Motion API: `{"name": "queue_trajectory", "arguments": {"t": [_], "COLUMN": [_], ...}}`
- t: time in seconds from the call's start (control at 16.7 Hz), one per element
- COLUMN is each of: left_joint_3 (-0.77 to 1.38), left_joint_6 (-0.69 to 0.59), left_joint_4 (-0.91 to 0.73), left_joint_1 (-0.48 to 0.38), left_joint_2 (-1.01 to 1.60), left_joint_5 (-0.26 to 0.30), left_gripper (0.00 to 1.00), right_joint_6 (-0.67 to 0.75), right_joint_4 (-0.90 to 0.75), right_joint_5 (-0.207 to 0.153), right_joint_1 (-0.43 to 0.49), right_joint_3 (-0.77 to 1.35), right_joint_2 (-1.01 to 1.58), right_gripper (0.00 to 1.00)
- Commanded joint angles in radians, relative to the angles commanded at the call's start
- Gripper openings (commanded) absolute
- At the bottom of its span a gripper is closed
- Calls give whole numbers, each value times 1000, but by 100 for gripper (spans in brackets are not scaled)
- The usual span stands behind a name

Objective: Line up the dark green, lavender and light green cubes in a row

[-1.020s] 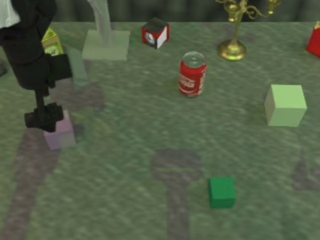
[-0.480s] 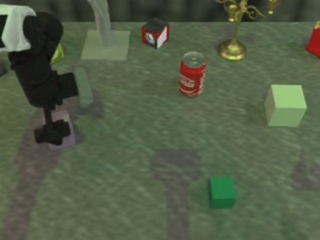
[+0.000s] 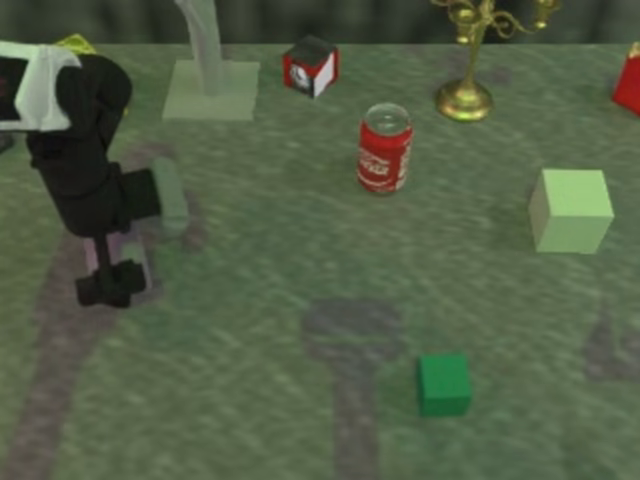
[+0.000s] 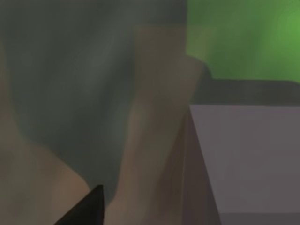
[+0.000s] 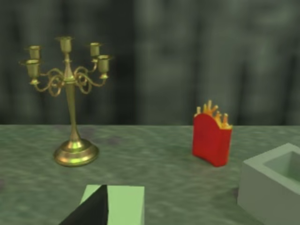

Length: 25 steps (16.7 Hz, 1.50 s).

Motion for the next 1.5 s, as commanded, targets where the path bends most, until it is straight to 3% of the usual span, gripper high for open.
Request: {"name": "queue_trajectory", "arguments": {"t": [0.78,1.5], "left_joint_3": [0,31], "left_joint_6": [0,-7], "left_joint_4": [0,-64], "left_joint_1": [0,-2], "left_joint_2": [0,-41], "left_joint_5": [0,10], "left_gripper": [2,0], "right_joint_6": [0,0], "right_joint_4": [0,0], "right_joint_5": [0,0], "right_joint_1": [0,0], "right_joint_3": [0,0], "right_joint_2": [0,0], "right_gripper": [100,100]}}
